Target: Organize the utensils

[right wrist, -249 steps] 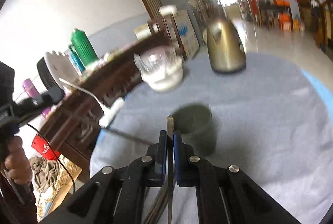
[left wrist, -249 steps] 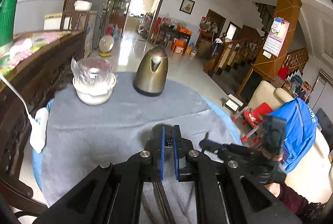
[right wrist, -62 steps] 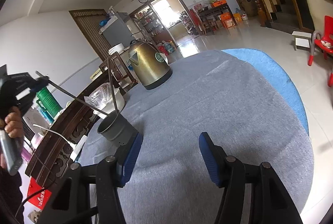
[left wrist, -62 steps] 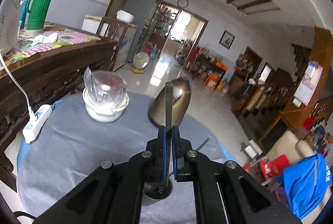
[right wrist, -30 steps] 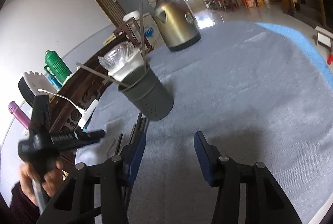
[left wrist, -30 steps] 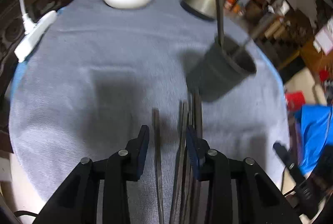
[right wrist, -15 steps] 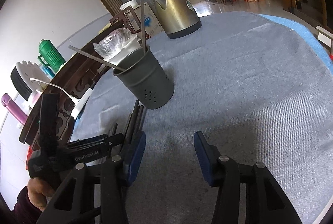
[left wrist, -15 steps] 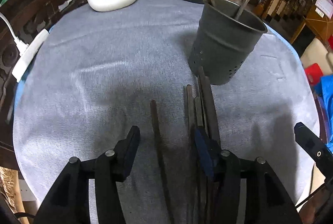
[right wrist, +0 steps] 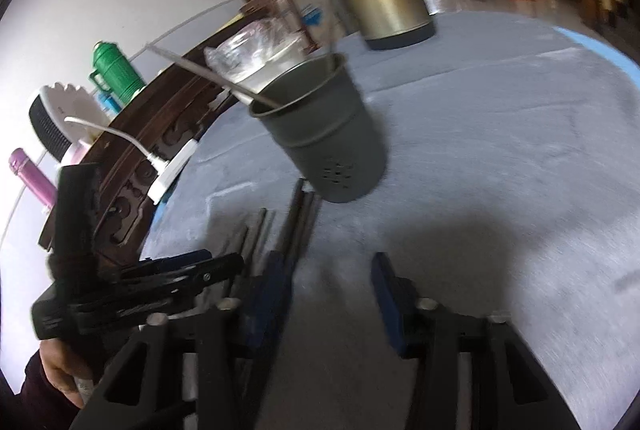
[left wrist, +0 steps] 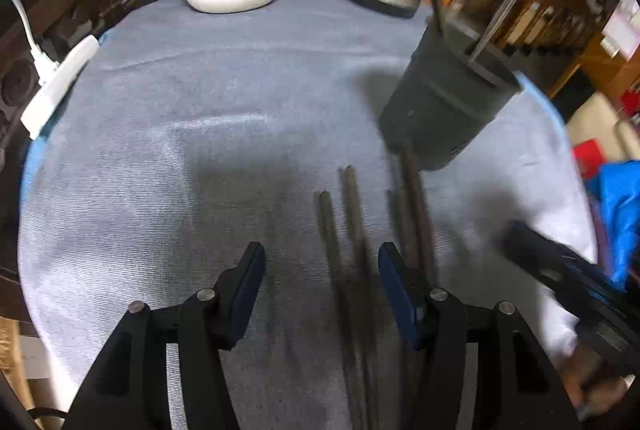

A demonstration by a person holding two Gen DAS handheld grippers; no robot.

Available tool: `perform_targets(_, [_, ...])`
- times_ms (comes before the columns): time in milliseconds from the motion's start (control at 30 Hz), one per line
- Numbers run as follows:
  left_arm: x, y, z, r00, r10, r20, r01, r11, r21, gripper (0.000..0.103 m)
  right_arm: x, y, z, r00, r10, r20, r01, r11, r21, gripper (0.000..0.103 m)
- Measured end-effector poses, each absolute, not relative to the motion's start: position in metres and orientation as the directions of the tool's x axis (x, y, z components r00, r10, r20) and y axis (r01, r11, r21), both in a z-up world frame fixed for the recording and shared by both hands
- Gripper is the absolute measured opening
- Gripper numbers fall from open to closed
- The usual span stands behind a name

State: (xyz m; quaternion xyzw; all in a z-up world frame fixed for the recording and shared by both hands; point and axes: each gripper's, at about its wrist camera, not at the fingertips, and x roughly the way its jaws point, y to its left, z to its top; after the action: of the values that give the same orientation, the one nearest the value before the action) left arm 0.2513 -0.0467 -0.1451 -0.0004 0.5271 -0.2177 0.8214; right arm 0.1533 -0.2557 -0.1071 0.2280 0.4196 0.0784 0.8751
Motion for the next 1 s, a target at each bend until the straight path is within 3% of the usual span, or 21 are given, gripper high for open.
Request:
perform_targets(167, [0.257, -0.026, -0.139, 0.353, -0.397, -0.847, 0.332, 0.900, -0.283, 0.060, 0.189, -0.239, -0.117, 0.568, 0.388, -0.726, 0.006, 0.880, 0.475, 0.030])
perform_targets(500, [0.258, -0.004, -0.145, 0.342, -0.394, -0.853, 0.273, 0.910, -0.311, 0.060, 0.214, -0.204, -0.128, 0.490, 0.330, -0.807, -0.012, 0.928, 0.372, 0.012])
perform_targets(700, [0.255, -0.013, -0.141, 0.323, -0.412, -0.852, 0.308, 0.897, -0.316, 0.060, 0.206, -0.215, -0.128, 0.472, 0.312, -0.825, 0.017, 0.932, 0.362, 0.011])
perform_targets(1000, [0.270, -0.044, -0.150, 0.271, -0.324, -0.906, 0.373, 0.903, -0.212, 0.060, 0.185, -0.248, -0.122, 0.451, 0.293, -0.843, 0.059, 0.933, 0.356, 0.010])
